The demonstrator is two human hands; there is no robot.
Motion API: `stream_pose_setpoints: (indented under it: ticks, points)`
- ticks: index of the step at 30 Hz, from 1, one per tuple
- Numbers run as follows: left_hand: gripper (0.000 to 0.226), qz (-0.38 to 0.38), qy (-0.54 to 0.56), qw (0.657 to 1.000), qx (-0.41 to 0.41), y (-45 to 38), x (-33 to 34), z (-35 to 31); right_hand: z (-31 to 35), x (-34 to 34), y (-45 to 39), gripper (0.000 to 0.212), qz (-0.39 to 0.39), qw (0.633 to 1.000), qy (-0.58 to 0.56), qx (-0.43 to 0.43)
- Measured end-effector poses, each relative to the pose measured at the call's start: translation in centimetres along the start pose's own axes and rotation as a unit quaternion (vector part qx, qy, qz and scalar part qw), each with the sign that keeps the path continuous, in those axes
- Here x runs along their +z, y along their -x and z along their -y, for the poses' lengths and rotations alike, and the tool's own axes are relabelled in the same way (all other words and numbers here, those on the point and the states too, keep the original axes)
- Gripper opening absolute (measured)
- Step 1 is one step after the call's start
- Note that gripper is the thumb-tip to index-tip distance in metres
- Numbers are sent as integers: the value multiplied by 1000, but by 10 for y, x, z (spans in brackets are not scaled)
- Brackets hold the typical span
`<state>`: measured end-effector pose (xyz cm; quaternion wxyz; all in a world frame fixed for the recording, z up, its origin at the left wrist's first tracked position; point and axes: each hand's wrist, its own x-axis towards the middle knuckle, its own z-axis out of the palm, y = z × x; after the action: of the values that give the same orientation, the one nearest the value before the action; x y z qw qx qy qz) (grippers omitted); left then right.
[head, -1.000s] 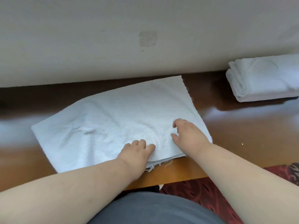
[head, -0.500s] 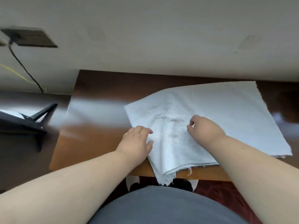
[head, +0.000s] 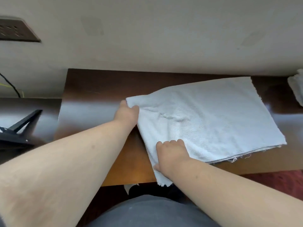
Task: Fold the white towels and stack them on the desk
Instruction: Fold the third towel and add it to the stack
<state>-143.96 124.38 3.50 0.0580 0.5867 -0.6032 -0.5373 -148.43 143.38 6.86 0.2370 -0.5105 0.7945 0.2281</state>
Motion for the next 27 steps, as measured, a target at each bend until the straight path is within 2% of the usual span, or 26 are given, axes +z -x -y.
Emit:
stream_pose_setpoints:
  ticks: [2, 3, 6, 9, 11, 13, 16, 18, 21, 24, 26, 27]
  points:
    - [22, -30, -10, 998, 47, -6, -9, -12, 8, -7, -7, 22, -1, 1000, -18, -5]
    - [19, -32, -14, 997, 69, -10, -15, -18, 13, -11, -11, 18, -5, 999, -51, -11]
    - [21, -22, -47, 991, 122, -29, -32, -39, 28, -22, -23, 21, -16, 978, -204, -33]
    - [32, -58, -92, 984, 140, -57, -47, -51, 36, -33, -37, 11, -37, 938, -343, -23]
    - [38, -38, -138, 983, 114, -73, -50, -49, 38, -35, -41, 28, -4, 921, -391, 3]
    - [44, 19, -202, 976, 73, -79, -48, -40, 42, -32, -41, 35, 37, 925, -377, 26]
    - [59, 78, -233, 969, 39, -76, -43, -23, 51, -25, -36, 45, 86, 948, -303, 39]
    - [59, 80, -263, 960, 62, -77, -41, -15, 56, -29, -41, 32, 104, 963, -248, 17]
    - [51, 64, -263, 959, 83, -77, -42, -14, 66, -35, -46, 6, 77, 961, -265, 1]
    - [52, 65, -234, 967, 72, -81, -45, -14, 77, -39, -44, 26, 78, 960, -269, -1]
    - [52, 68, -253, 962, 76, -83, -48, -12, 78, -43, -46, 44, 134, 975, -179, 2]
    - [50, 70, -260, 960, 78, -84, -50, -11, 76, -44, -48, 42, 146, 978, -146, -2]
